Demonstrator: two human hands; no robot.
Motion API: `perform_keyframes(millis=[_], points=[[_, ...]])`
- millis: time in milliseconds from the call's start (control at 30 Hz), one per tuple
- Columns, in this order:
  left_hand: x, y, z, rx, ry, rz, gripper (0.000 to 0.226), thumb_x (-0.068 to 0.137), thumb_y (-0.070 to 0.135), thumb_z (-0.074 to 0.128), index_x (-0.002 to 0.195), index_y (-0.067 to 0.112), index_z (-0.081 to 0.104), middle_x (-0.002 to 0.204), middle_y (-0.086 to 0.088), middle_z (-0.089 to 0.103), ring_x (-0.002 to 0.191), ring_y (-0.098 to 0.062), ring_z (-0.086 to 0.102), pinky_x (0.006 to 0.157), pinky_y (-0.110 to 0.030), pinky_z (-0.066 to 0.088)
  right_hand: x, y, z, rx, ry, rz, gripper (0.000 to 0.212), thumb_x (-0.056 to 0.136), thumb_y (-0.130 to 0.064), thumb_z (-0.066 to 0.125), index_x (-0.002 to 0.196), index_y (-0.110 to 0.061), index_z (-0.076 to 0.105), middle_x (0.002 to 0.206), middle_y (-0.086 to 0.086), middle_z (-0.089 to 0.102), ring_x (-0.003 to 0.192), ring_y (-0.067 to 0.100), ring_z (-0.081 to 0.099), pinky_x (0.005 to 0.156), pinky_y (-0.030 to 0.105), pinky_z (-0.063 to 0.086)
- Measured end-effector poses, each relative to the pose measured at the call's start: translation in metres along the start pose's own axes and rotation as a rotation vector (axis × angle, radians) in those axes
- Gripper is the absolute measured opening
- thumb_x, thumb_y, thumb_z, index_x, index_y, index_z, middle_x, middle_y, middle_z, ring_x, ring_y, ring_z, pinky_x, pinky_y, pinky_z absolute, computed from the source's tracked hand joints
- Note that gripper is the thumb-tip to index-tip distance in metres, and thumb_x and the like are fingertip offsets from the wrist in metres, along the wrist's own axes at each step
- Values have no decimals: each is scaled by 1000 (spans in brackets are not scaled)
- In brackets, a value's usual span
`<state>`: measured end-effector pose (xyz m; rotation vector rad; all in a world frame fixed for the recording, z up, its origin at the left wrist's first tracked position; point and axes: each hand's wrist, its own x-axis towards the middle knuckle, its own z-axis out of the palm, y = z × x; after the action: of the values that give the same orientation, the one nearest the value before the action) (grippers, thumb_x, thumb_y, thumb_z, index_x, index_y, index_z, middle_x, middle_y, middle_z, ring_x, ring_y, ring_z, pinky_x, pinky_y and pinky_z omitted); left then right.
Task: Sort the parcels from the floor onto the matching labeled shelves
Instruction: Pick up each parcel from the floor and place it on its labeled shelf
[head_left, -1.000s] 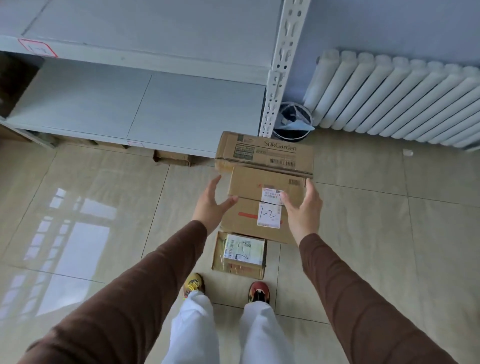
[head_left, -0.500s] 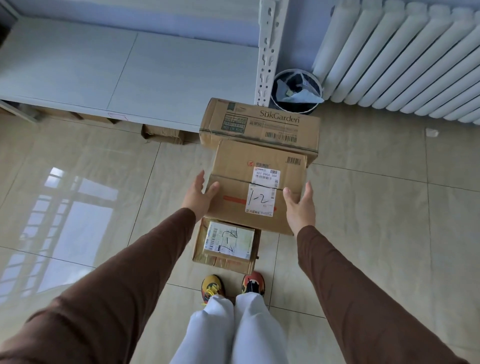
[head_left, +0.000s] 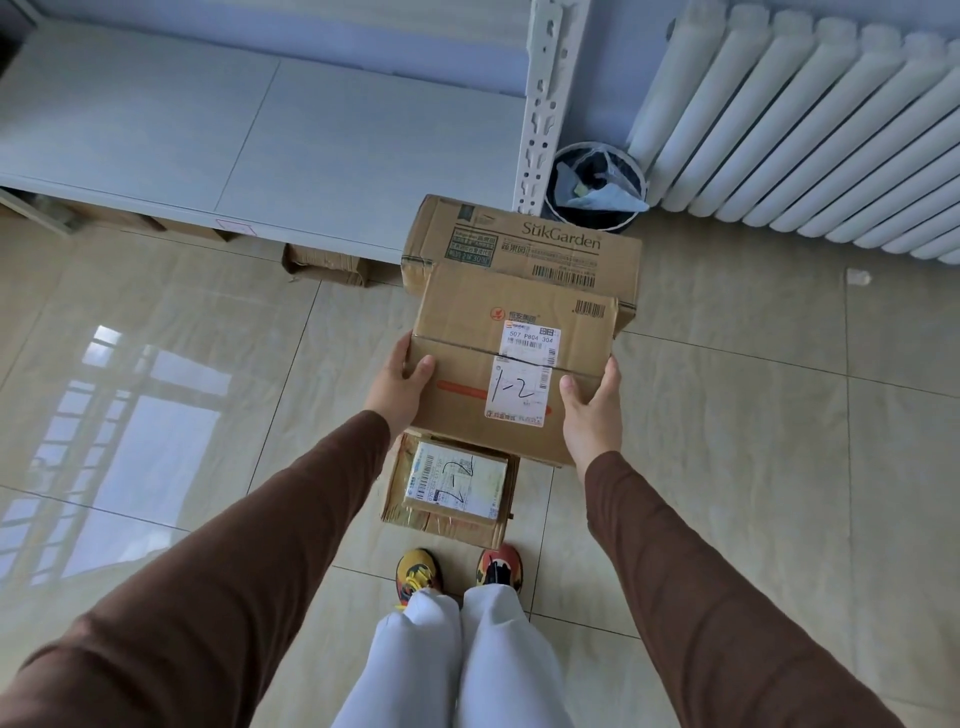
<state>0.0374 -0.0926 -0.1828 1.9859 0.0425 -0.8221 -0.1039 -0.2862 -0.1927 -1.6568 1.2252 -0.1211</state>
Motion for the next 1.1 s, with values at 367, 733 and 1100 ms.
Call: perform_keyframes(millis=[367, 733, 1100], points=[[-68, 78, -68, -65, 118, 127, 55, 108, 36, 47, 159, 31, 27, 136, 0, 51, 118, -24, 57, 104, -47, 51, -62, -105, -28, 41, 21, -161, 74, 103, -32, 58, 163, -21, 17, 160, 5, 39, 142, 22, 45, 108, 24, 36], [-164, 167, -209, -262, 474, 422, 52, 106, 31, 53, 156, 31, 35, 138, 1, 56, 111, -9, 62, 94, -26, 56, -143, -272, -14, 254, -172, -493, 78, 97, -36, 69, 160, -21, 26, 145, -8, 45, 131, 12, 49, 105, 23, 42], [-209, 165, -352, -346, 658, 553, 57, 104, 36, 54, 157, 33, 34, 140, 6, 57, 121, -8, 60, 104, -33, 53, -222, -376, 73, 332, -276, -720, 81, 87, -53, 68, 157, -35, 30, 149, -6, 51, 131, 14, 55, 110, 44, 50]])
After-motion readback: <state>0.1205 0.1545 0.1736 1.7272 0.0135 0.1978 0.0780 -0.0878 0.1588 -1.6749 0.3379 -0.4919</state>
